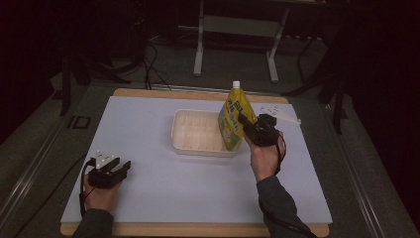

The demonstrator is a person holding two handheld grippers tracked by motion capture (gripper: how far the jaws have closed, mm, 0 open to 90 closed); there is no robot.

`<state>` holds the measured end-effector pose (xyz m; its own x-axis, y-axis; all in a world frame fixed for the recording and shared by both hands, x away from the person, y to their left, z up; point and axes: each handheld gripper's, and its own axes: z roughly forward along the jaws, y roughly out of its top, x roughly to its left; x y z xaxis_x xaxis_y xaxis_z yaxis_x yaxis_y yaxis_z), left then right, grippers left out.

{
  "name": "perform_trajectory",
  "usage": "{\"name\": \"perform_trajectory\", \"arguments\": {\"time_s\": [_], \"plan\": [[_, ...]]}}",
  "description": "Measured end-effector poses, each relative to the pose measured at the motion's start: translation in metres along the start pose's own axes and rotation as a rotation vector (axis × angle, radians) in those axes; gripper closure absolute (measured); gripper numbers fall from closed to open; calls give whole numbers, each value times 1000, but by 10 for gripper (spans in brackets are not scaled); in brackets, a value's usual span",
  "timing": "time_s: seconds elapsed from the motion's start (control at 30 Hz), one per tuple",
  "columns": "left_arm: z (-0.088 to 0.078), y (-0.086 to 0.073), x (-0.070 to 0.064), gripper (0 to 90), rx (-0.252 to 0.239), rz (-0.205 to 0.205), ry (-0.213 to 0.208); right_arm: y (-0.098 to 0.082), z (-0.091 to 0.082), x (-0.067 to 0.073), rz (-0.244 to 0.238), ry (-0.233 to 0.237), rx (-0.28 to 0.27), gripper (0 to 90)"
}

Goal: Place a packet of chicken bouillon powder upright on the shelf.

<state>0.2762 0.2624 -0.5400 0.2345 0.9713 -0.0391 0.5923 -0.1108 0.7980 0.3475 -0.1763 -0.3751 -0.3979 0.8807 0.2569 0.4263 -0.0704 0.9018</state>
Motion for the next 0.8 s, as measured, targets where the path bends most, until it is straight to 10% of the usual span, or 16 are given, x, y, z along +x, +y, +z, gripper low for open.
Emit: {"name": "perform_trajectory", "arguments": {"time_s": [0.8], "plan": [[0,0,0,534,-2,0,0,-8,8,-3,-15,-167,-63,900]]}}
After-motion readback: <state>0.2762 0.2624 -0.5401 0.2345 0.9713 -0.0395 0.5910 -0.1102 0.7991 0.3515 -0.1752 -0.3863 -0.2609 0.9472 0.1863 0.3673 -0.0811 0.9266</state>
